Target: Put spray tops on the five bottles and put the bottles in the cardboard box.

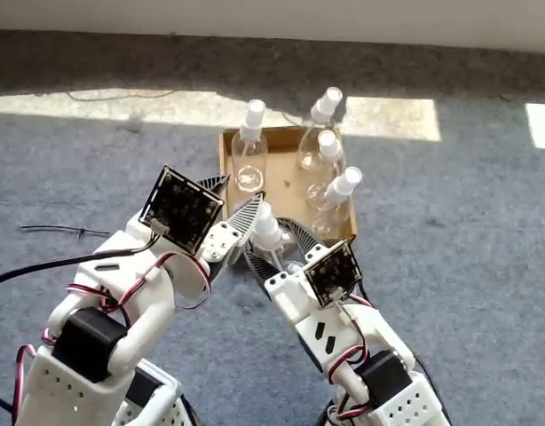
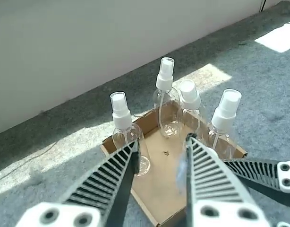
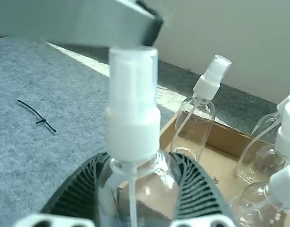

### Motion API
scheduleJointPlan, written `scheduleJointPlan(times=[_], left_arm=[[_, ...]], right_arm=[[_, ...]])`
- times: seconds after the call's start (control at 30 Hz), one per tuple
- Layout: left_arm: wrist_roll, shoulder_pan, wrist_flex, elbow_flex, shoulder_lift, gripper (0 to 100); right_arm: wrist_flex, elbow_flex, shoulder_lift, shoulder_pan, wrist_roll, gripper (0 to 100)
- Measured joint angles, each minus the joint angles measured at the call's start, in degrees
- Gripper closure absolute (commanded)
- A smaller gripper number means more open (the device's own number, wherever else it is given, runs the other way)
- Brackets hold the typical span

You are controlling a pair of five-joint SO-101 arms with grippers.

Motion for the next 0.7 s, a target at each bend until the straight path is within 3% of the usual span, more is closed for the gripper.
scheduleJointPlan(times=[0.4,0.7], left_arm=[[0.0,0.0,0.5,0.4,-0.4,84],[0.0,0.0,1.6,3.9,-8.3,84]], right_arm=[[0.1,0.3,0.1,0.0,0.0,99.5],[0.0,0.2,0.0,0.2,0.0,99.5]])
